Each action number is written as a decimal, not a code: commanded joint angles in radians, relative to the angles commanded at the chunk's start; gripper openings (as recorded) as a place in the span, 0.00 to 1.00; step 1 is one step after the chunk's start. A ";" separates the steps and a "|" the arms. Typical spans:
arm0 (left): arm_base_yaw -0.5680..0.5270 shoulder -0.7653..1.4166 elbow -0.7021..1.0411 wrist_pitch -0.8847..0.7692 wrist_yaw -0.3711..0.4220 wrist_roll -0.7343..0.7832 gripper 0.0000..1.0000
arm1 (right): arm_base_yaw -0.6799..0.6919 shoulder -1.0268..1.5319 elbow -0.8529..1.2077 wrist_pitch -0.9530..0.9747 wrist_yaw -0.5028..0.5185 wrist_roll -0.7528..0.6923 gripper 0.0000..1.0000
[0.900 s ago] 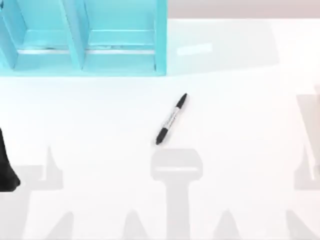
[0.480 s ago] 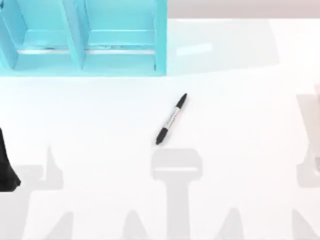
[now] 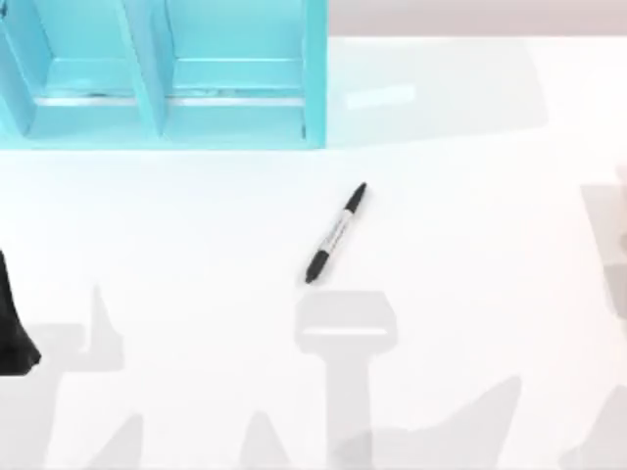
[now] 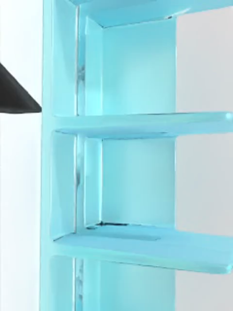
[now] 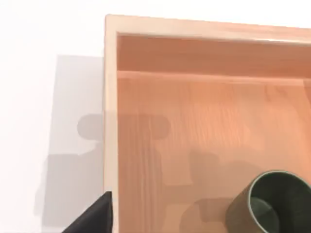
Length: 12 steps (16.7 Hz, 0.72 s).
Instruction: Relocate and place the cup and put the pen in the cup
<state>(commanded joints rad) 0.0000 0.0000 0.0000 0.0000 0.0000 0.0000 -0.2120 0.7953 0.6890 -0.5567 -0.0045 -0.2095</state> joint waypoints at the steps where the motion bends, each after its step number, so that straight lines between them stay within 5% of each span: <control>1: 0.000 0.000 0.000 0.000 0.000 0.000 1.00 | -0.024 0.090 0.078 -0.063 0.000 -0.024 1.00; 12: 0.000 0.000 0.000 0.000 0.000 0.000 1.00 | -0.255 0.934 0.810 -0.653 0.000 -0.246 1.00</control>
<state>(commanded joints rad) 0.0000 0.0000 0.0000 0.0000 0.0000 0.0000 -0.4665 1.7290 1.4990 -1.2096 -0.0046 -0.4558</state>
